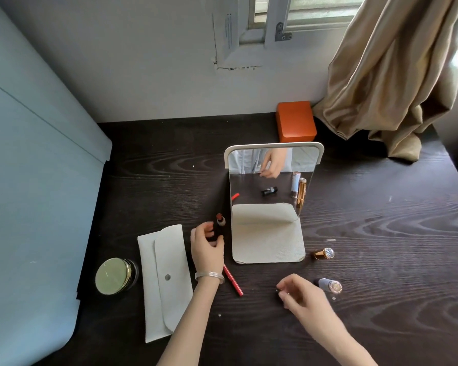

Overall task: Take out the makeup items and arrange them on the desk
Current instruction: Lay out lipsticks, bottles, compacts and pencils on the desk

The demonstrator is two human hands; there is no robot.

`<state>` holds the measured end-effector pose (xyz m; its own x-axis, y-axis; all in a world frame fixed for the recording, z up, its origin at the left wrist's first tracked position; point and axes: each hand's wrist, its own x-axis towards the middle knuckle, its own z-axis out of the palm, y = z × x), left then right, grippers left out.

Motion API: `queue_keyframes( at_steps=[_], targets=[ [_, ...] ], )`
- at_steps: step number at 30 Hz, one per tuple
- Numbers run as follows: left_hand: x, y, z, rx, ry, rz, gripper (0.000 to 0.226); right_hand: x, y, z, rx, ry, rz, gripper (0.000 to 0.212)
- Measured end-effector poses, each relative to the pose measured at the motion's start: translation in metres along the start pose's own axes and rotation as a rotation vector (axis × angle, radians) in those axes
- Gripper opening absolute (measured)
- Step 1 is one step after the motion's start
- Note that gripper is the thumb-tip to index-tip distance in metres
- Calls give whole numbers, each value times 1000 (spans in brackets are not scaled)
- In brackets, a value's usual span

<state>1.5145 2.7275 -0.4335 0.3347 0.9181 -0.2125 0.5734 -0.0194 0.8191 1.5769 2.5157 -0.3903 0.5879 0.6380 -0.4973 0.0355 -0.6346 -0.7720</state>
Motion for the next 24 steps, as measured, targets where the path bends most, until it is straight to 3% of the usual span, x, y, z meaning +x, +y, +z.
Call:
queue_keyframes(
  at_steps=[2, 4, 8, 10, 13, 17, 21, 24],
  targets=[
    [-21, -1, -4, 9, -75, -42, 24, -12, -4, -17, -71, 136, -77, 28],
    [-46, -2, -4, 39, -275, -32, 16, -23, -2, -36, -112, 335, -141, 29],
    [-86, 3, 13, 58, -555, 43, 31, -28, 16, -56, -229, 549, -160, 14],
    [-98, 9, 23, 91, -625, 84, 37, -24, 32, -60, -304, 526, -105, 23],
    [-109, 19, 35, 119, -691, 106, 35, -18, 42, -61, -311, 349, 6, 41],
    [-116, 27, 40, 153, -739, 148, 19, -17, 30, -60, -301, 345, 6, 20],
    [-121, 34, 32, 185, -779, 284, 38, -20, 16, -63, -203, 372, -101, 14],
    [-123, 41, 20, 160, -884, 244, 33, -25, 2, -57, 14, 301, -126, 9]
  ],
)
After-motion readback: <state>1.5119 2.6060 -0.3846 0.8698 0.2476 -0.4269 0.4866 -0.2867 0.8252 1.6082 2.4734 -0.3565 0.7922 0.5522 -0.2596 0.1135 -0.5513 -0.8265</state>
